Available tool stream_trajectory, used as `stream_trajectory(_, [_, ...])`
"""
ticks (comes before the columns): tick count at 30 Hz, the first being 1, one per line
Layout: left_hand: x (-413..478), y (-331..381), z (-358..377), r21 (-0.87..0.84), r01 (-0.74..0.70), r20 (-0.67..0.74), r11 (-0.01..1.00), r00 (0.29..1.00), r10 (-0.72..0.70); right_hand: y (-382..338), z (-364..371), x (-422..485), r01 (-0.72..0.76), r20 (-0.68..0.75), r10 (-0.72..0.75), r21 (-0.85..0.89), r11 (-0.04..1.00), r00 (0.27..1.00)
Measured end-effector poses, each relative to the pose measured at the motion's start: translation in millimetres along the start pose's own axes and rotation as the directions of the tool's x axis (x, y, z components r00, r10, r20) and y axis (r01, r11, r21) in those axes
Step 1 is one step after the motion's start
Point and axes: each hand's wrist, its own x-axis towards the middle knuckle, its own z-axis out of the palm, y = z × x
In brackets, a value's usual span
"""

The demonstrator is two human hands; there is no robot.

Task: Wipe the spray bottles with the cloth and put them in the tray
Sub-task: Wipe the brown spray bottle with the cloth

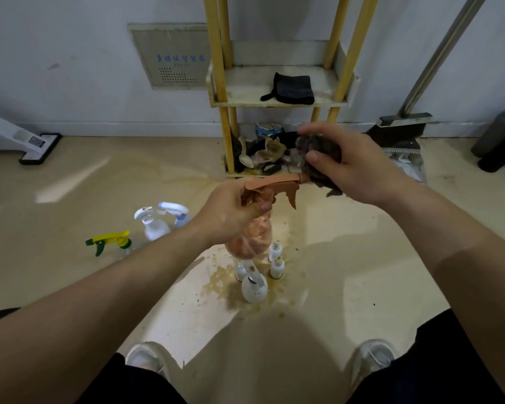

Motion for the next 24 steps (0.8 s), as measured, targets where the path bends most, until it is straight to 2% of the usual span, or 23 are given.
stream_trajectory(3, [-1,-2,2,-0.038,-0.008,-0.007,0.999,1.000,0.007,-4,5,-1,-0.015,-0.020,0.015,0.013,1.000,1.000])
stream_trajectory(9, [-2,-1,0,-0.085,0.012,-0.027,0.996,1.000,-0.015,-4,-3,-2,-0.016,0.047,0.016,-0.006,1.000,0.999])
stream_trajectory(13, [-6,4,-10,-0.084,-0.003,-0.073,0.996,0.997,-0.003,2,-3,-2,-0.062,-0.030,0.061,-0.028,0.998,0.998])
stream_trajectory(17, [-17,7,-15,-0.011,-0.025,-0.132,1.000,0.991,0.024,-5,8,1,-0.089,-0.093,0.085,-0.045,0.995,0.992])
stream_trajectory(24, [-50,2,-35,0.126,0.008,-0.271,0.992,0.962,0.027,-32,43,10,-0.061,-0.027,0.059,-0.061,0.996,0.998])
